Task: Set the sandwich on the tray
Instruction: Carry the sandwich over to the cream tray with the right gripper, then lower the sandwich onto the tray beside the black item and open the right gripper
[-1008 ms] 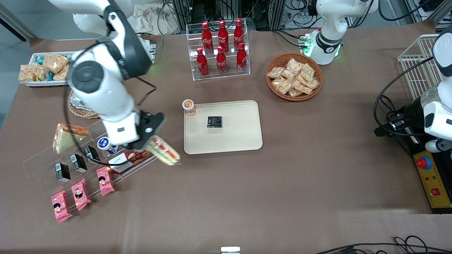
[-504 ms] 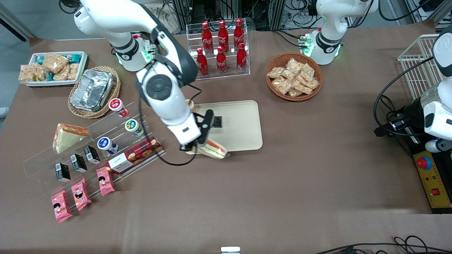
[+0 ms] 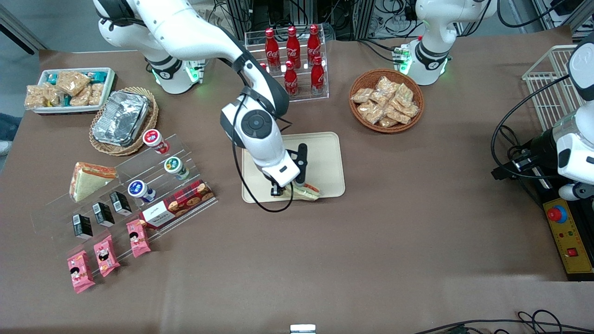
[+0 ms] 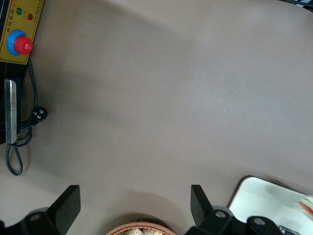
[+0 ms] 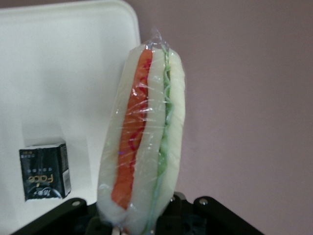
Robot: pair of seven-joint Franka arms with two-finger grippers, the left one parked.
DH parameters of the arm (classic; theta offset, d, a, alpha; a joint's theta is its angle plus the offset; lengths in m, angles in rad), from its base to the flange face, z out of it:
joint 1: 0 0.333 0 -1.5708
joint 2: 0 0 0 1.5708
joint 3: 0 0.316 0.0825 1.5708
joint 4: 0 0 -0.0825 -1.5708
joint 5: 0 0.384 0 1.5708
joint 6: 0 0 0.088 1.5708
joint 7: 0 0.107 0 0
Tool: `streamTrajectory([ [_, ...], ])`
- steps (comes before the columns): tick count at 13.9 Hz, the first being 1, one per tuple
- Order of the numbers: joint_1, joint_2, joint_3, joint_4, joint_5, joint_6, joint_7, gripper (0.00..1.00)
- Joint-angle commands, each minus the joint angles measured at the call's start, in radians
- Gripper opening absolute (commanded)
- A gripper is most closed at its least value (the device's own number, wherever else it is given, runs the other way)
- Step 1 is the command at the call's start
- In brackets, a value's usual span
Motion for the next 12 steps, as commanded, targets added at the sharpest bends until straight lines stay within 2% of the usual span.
streamTrajectory([
  [1, 0.014, 0.001, -0.007, -0.069, 0.017, 0.075, -0.041, 0.00],
  [6, 0.026, 0.001, -0.008, -0.115, 0.011, 0.091, -0.095, 0.00],
  [9, 0.009, 0.003, -0.016, -0.120, 0.011, 0.082, -0.182, 0.00],
  [12, -0.003, 0.014, -0.016, -0.123, 0.011, 0.080, -0.181, 0.00],
])
